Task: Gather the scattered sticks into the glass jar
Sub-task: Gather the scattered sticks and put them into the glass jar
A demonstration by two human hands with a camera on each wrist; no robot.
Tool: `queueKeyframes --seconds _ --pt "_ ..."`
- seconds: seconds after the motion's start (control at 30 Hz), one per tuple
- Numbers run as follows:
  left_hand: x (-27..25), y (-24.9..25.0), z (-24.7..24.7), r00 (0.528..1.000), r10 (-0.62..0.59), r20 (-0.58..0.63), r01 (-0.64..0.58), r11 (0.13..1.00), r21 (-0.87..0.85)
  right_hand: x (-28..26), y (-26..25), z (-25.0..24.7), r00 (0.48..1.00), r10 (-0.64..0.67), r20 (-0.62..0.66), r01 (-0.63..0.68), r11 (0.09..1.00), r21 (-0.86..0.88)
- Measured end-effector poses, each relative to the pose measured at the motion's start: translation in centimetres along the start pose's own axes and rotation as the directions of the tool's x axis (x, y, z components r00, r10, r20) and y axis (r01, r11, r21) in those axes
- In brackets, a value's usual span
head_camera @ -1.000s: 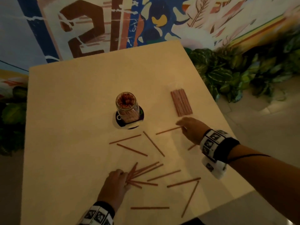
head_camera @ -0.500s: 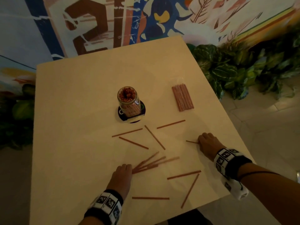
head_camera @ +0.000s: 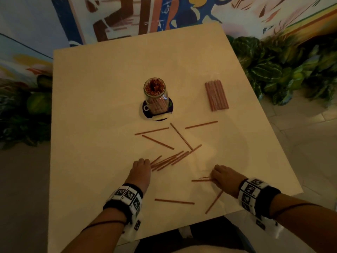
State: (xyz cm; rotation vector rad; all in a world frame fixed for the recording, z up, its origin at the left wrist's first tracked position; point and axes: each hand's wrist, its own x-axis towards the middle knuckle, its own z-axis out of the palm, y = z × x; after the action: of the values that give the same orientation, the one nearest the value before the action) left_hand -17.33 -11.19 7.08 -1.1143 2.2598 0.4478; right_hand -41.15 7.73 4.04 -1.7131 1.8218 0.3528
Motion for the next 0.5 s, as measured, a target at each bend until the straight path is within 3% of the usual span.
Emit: queueKeyframes --seconds 0.07,0.1,0.2,0.3,0.37,0.5 --pt "0.0 -0.1 -0.6 1.0 -0.014 -0.01 0.014 1.0 0.007 -0.1 -1.1 -1.5 0.999 0.003 -0.045 -0.006 0.997 -0.077" --pt "0.0 -0.2 -0.9 1.0 -0.02 -0.018 0.02 1.0 0.007 -0.3 -1.5 -2.6 1.0 0.004 -0.007 -0.004 0.999 -0.051" --pt "-0.1 -0.7 -1.3 0.999 -0.028 -0.043 0.027 1.0 -0.009 -1.0 -2.0 -4.0 0.991 0.086 0.105 -0.099 0.987 0.123" --pt "-0.5 -1.0 -1.8 0.997 -0.04 -0.065 0.034 0.995 -0.09 -2.9 -2.7 -3.9 0.985 0.058 0.164 -0.103 0.954 0.282" --pt "-0.8 -0.8 -2.2 0.995 -0.079 -0.065 0.067 0.983 -0.173 -4.0 -3.1 -3.4 0.976 0.061 0.208 -0.111 0.966 0.235" --pt "-1.2 -0.6 -2.2 0.996 -0.059 -0.066 0.035 0.946 -0.322 -5.0 -2.9 -2.1 0.968 -0.045 0.245 0.038 0.999 0.031"
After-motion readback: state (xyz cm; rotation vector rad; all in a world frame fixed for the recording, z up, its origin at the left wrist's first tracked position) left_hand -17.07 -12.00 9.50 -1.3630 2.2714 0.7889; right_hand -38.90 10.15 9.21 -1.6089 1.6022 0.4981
